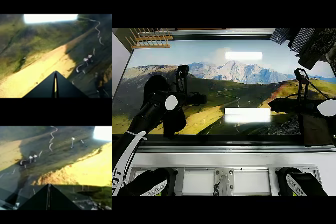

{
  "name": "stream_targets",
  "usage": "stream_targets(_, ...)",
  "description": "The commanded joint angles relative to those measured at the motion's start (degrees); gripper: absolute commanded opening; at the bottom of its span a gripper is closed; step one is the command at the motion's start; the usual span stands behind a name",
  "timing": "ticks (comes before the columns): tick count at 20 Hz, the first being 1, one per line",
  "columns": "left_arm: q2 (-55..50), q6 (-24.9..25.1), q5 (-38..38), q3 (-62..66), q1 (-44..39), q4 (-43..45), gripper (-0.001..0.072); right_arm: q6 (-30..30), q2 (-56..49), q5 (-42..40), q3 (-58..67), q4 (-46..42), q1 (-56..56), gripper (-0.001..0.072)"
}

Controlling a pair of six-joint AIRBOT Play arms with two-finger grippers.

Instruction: Fold the clothes and pants, and hang the long-sleeved shirts on hangers.

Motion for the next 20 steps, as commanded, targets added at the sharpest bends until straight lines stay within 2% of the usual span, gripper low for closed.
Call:
stream_targets(1,0.0,0.0,0.0,0.0,0.0,0.0,0.0009,0.0,0.0,0.0,0.0,0.0,0.0,0.0019)
stream_targets(16,0.0,0.1,0.4,0.0,0.0,0.2,0.0010,0.0,0.0,0.0,0.0,0.0,0.0,0.0019)
stream_targets(17,0.0,0.9,0.4,0.0,0.5,0.6,0.0010,0.0,0.0,0.0,0.0,0.0,0.0,0.0019)
stream_targets(20,0.1,7.8,0.1,0.0,4.0,0.6,0.0009,0.0,0.0,0.0,0.0,0.0,0.0,0.0019)
